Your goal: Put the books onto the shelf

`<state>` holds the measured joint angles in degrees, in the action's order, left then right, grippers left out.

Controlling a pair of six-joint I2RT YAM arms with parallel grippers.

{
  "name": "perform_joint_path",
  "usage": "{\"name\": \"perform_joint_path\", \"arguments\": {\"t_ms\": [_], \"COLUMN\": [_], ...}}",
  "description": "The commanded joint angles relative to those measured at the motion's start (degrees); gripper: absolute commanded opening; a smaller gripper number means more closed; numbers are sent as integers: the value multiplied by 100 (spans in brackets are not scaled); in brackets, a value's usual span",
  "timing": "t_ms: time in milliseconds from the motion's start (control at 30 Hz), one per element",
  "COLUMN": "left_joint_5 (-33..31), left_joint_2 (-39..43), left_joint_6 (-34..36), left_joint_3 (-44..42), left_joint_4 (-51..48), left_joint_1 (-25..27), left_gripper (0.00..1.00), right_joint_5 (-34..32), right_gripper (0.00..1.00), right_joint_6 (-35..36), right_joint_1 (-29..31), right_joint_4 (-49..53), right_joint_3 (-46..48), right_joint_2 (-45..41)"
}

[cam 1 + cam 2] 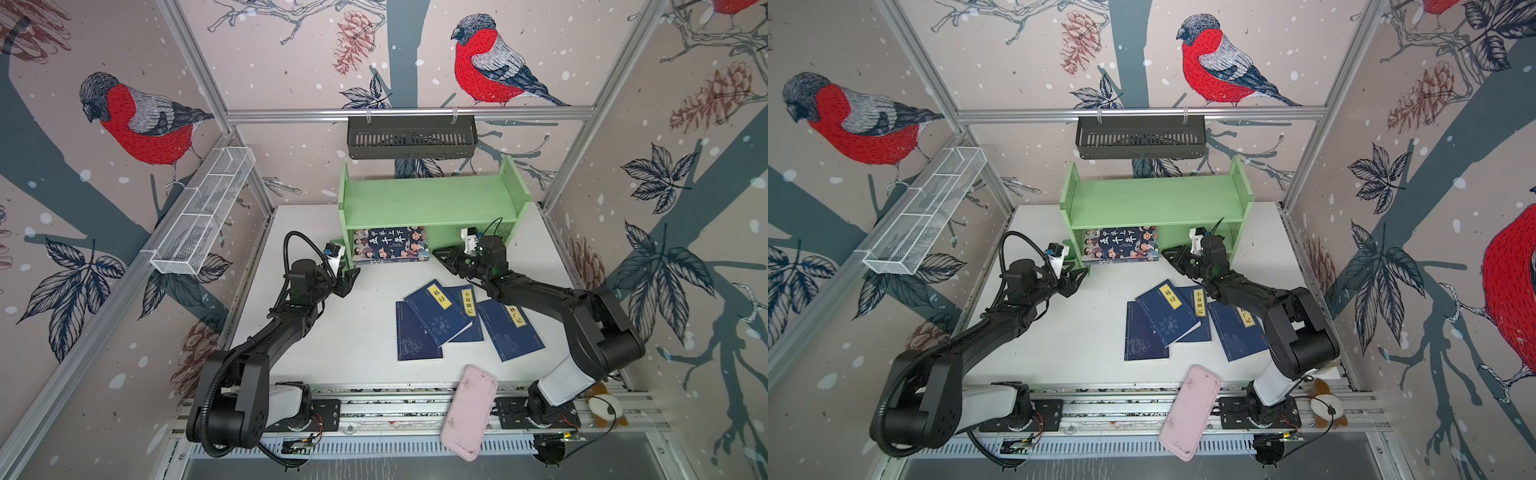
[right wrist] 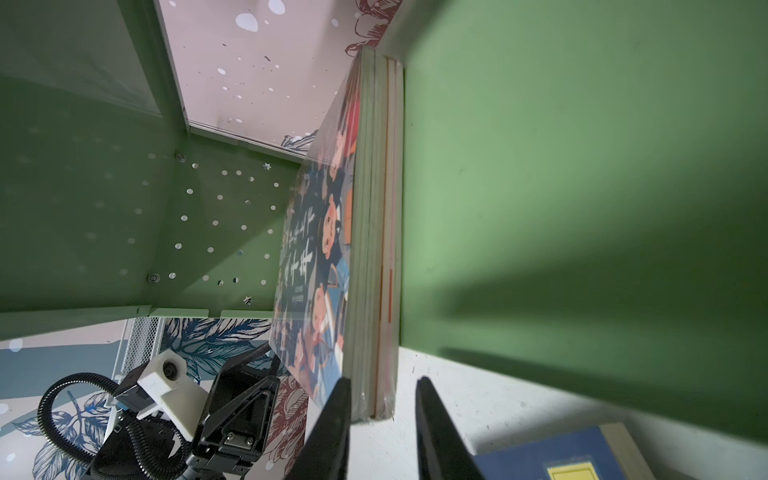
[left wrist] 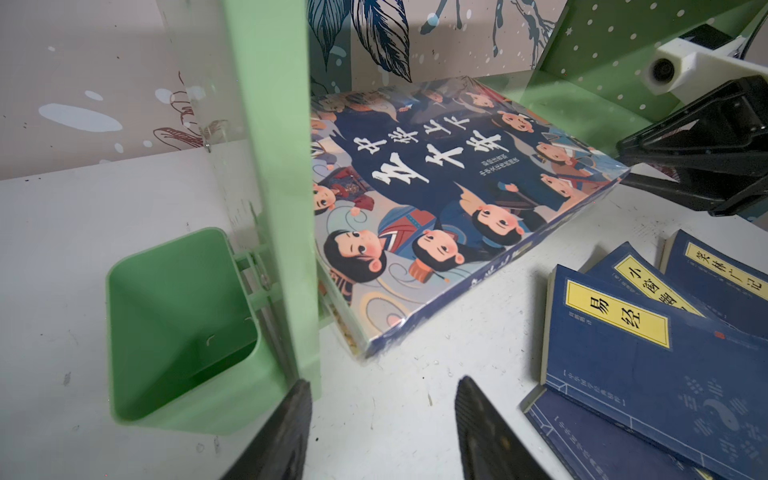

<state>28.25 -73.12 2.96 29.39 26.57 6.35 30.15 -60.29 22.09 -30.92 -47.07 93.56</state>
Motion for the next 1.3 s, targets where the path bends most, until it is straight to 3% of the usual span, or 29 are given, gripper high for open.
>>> {"name": "perform_joint_path", "arguments": {"t_ms": [0,467,1033,1267], "left_joint_5": [-158,-411,-304,-222], "left_joint_2": [-64,-366,-641,-671], "left_joint_6": [108,3,-58,-50], "left_joint_3": [47,6,93,103], "left_joint_4": [457,1164,1501,1527], "left_joint_1": [7,15,33,76], "left_gripper": [53,50,35,33], "right_joint_5": [79,348,635,726], "right_gripper": [28,29,29,29], "right_joint_6": [-67,-153,-203,-199], "right_joint_1": [-10,-19,-20,-21], "right_joint_4": [-265,-423,-583,-565], "right_joint_3": [-109,-521,-795,-995], "right_joint_2": [80,609,976,1133]}}
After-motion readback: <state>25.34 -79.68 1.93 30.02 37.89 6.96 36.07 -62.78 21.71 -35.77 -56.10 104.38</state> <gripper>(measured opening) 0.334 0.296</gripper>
